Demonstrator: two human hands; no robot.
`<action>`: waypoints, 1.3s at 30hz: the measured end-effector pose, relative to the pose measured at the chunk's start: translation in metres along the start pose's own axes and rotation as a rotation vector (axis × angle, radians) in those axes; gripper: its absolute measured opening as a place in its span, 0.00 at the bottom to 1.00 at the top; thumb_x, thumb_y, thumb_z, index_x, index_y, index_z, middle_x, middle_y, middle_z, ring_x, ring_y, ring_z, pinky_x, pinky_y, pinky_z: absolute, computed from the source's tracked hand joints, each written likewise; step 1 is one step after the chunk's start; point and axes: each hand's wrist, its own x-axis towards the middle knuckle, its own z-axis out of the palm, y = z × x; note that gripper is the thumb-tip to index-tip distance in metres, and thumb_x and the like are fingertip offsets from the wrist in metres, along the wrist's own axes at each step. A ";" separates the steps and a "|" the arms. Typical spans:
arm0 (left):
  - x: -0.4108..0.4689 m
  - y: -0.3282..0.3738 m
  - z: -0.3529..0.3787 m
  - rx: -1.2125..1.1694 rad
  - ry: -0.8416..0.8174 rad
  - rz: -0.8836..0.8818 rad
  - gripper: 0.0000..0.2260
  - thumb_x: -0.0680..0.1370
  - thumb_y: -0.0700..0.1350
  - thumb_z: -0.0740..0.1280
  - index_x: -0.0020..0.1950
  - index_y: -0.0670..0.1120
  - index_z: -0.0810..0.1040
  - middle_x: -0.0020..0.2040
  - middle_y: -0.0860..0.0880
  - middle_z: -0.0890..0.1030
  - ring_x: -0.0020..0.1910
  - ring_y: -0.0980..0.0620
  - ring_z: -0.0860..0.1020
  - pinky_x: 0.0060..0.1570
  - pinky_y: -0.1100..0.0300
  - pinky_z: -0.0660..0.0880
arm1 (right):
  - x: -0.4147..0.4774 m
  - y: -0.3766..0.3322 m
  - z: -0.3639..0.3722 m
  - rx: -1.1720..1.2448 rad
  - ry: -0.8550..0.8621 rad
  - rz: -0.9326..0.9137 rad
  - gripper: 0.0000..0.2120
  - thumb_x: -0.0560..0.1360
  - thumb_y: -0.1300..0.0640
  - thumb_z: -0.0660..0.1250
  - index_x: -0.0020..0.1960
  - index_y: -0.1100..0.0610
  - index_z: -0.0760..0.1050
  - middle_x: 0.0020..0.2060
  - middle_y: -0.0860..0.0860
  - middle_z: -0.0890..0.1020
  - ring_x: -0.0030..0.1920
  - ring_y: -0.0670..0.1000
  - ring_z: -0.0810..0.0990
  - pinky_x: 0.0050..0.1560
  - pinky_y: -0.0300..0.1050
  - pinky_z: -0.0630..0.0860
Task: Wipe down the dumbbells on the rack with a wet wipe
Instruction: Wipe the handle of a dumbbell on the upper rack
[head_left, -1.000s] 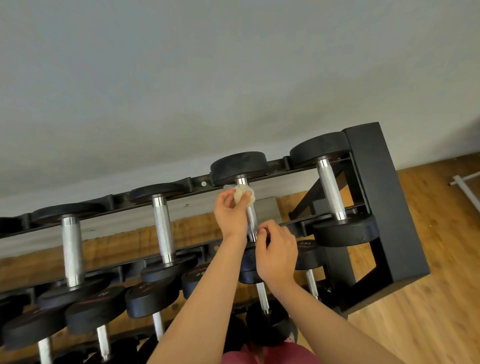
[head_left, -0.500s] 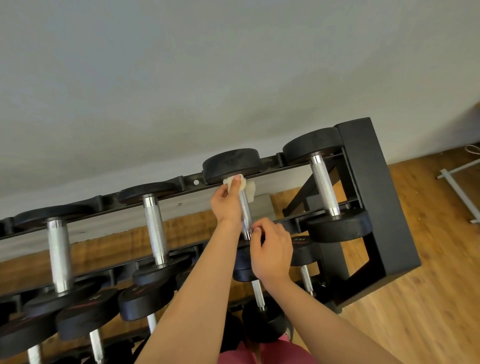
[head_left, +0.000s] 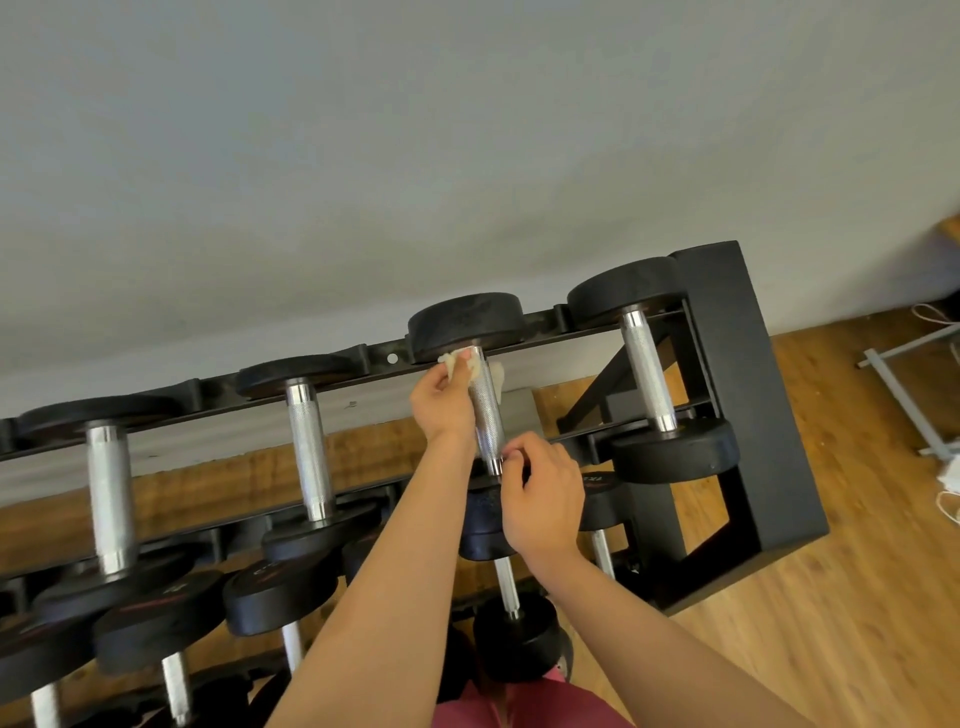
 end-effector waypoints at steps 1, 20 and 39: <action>0.002 -0.002 -0.003 0.012 0.017 0.027 0.04 0.78 0.48 0.69 0.48 0.49 0.81 0.45 0.51 0.82 0.48 0.53 0.80 0.47 0.60 0.77 | 0.000 0.001 0.000 0.000 -0.002 -0.002 0.15 0.77 0.51 0.52 0.41 0.52 0.75 0.34 0.45 0.78 0.37 0.47 0.74 0.41 0.49 0.74; 0.007 0.001 -0.011 0.090 -0.050 0.127 0.05 0.78 0.46 0.69 0.49 0.46 0.81 0.44 0.51 0.82 0.48 0.54 0.80 0.42 0.67 0.72 | 0.000 0.003 0.001 -0.007 -0.023 0.006 0.16 0.76 0.49 0.51 0.41 0.52 0.75 0.35 0.45 0.78 0.39 0.48 0.75 0.43 0.52 0.74; -0.006 -0.014 -0.014 0.103 -0.210 0.101 0.06 0.77 0.51 0.70 0.43 0.50 0.80 0.43 0.49 0.82 0.44 0.52 0.80 0.45 0.61 0.77 | 0.001 0.008 0.004 -0.011 -0.007 -0.030 0.15 0.77 0.51 0.53 0.40 0.52 0.76 0.33 0.44 0.78 0.37 0.47 0.75 0.41 0.52 0.75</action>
